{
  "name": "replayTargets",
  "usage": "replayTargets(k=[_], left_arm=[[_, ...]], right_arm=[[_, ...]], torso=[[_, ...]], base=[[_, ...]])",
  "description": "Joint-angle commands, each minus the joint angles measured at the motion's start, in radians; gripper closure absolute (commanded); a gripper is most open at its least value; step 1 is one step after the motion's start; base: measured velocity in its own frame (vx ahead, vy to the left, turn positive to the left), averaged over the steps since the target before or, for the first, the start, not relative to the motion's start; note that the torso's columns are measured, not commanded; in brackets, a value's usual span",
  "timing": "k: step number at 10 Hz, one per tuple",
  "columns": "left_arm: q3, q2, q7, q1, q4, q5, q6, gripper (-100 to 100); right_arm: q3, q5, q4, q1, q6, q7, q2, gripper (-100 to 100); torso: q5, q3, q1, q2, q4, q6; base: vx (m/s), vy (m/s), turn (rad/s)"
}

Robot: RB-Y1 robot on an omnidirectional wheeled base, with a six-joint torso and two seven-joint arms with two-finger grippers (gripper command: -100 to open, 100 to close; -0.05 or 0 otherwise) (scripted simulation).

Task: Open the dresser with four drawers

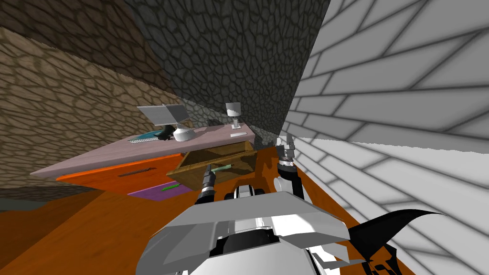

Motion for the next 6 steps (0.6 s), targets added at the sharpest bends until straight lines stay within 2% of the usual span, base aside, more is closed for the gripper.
replayTargets(k=[1, 6], left_arm=[[-0.001, 0.0, -0.001, 0.001, 0.0, 0.0, 0.002, 0], [0.0, 0.0, -0.001, 0.005, 0.006, 0.0, 0.007, 0]], right_arm=[[0.0, 0.0, 0.0, 0.0, 0.0, 0.0, 0.0, 0], [0.0, 0.0, 0.0, 0.0, 0.0, 0.0, 0.0, 0]], torso=[[0.001, 0.0, 0.0, 0.0, -0.001, 0.0], [0.003, -0.002, 0.003, -0.005, -0.005, 0.0]], base=[[0.0, 0.0, 0.0], [0.0, 0.0, 0.0]])
